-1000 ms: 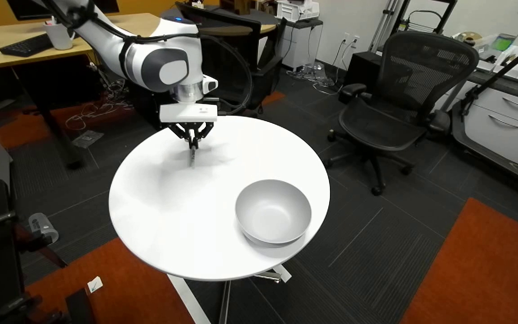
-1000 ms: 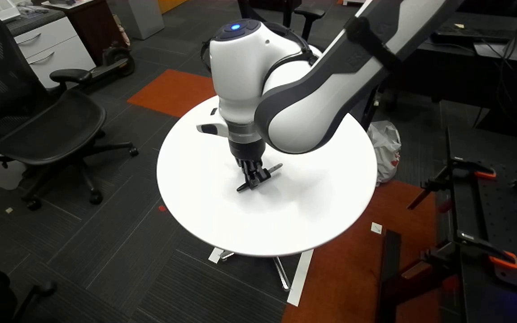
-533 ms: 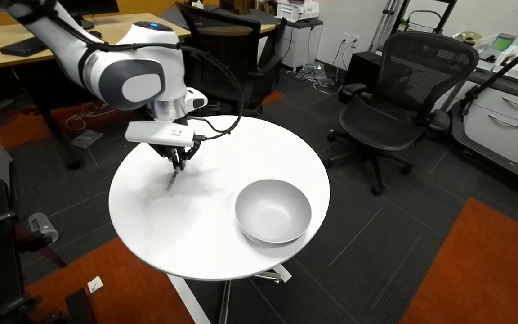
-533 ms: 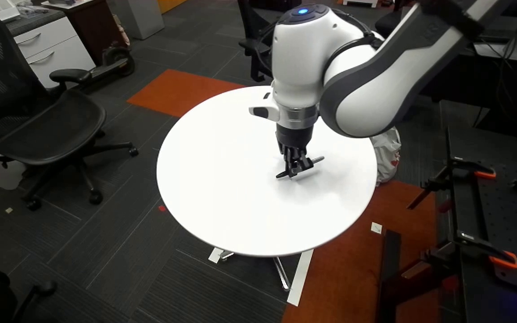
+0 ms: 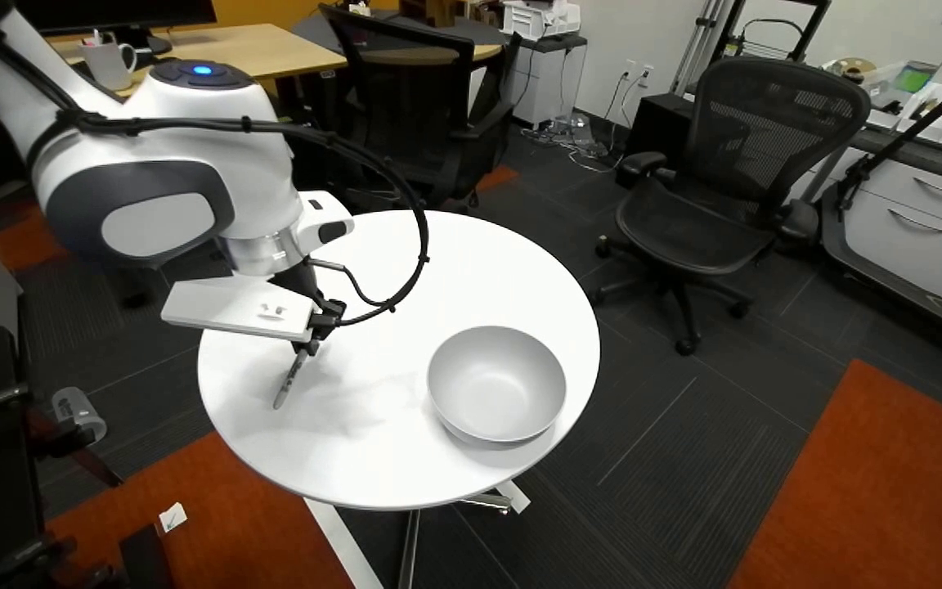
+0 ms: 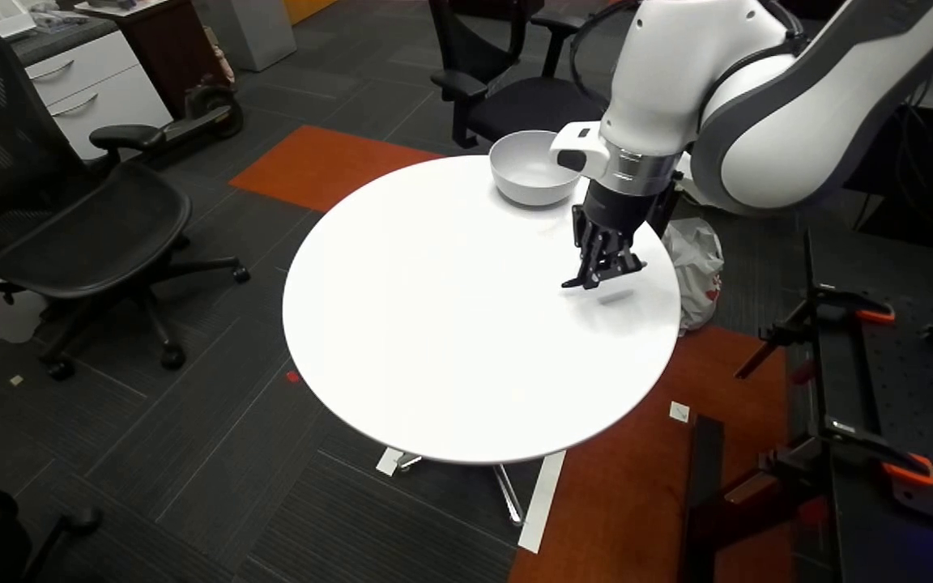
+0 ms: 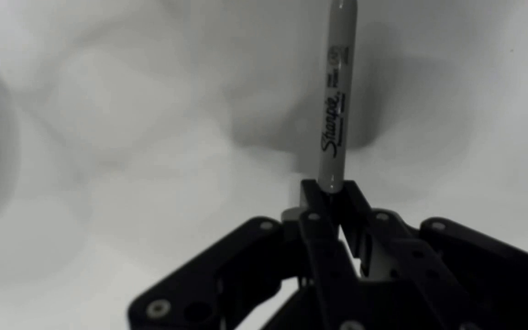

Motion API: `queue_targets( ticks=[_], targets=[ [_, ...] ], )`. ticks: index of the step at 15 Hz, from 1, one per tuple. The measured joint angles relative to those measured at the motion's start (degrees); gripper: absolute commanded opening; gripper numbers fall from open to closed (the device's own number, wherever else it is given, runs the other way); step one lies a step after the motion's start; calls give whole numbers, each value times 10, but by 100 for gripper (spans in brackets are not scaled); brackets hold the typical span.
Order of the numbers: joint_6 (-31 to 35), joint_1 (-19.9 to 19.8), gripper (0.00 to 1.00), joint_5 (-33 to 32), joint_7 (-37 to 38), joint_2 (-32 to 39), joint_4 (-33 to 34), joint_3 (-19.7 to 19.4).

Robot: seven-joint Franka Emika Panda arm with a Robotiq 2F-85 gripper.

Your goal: Move the pen to the right

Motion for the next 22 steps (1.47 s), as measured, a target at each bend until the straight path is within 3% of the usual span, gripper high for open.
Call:
queue_targets(
  ticks=[4, 5, 6, 14, 22],
  targets=[
    [0, -32, 4, 31, -55, -30, -17, 16],
    [-1, -34, 40, 41, -67, -34, -17, 18],
    [-1, -36, 41, 50, -77, -36, -17, 20],
    [-2, -37, 99, 108, -113, -41, -16, 25],
    [-2, -38, 100, 130, -118, -47, -16, 28]
  ],
)
